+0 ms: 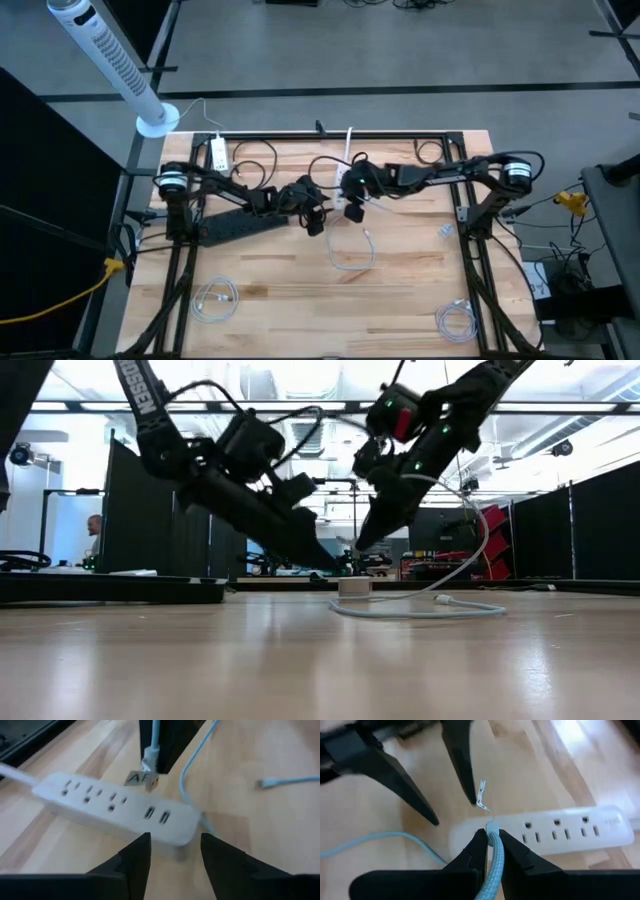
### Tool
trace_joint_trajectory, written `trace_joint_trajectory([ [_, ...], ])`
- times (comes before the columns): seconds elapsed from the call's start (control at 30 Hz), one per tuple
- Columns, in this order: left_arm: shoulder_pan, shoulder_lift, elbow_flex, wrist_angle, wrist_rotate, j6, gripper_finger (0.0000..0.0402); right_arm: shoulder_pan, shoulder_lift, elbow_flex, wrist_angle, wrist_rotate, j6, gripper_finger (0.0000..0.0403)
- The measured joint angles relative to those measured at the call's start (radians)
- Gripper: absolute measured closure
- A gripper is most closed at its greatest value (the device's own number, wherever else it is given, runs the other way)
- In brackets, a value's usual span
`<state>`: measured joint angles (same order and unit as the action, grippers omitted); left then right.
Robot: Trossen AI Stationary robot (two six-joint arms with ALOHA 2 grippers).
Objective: Insert USB
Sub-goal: Insert the light blue USB cable into the right white outlet
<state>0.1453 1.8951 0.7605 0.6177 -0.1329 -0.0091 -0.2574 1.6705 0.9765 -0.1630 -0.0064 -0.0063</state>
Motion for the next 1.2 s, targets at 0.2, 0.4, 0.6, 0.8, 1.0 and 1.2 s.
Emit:
trace_joint_trajectory([
  [0.2,0.004,0.060,0.002,0.068,0.000,0.043,0.0267,-0.037,0.068,0.032,-0.028,-0.039,-0.003,0.0390],
  [0.4,0.004,0.121,0.005,0.129,0.003,0.048,0.0280,-0.049,0.082,0.034,-0.020,-0.073,0.007,0.0390],
  [0.6,0.004,0.138,0.008,0.134,0.011,0.042,0.0287,-0.049,0.082,0.034,-0.026,-0.075,0.014,0.0390],
  [0.8,0.003,0.138,0.008,0.155,0.048,0.035,0.0290,-0.049,0.084,0.034,-0.038,-0.080,0.004,0.0390],
  [1.0,-0.002,0.135,0.013,0.177,0.074,0.034,0.0283,-0.049,0.082,0.036,-0.083,-0.082,-0.035,0.0390],
  [1.2,-0.011,0.133,0.042,0.178,0.100,0.034,0.0284,-0.049,0.080,0.038,-0.146,-0.085,-0.074,0.0390],
])
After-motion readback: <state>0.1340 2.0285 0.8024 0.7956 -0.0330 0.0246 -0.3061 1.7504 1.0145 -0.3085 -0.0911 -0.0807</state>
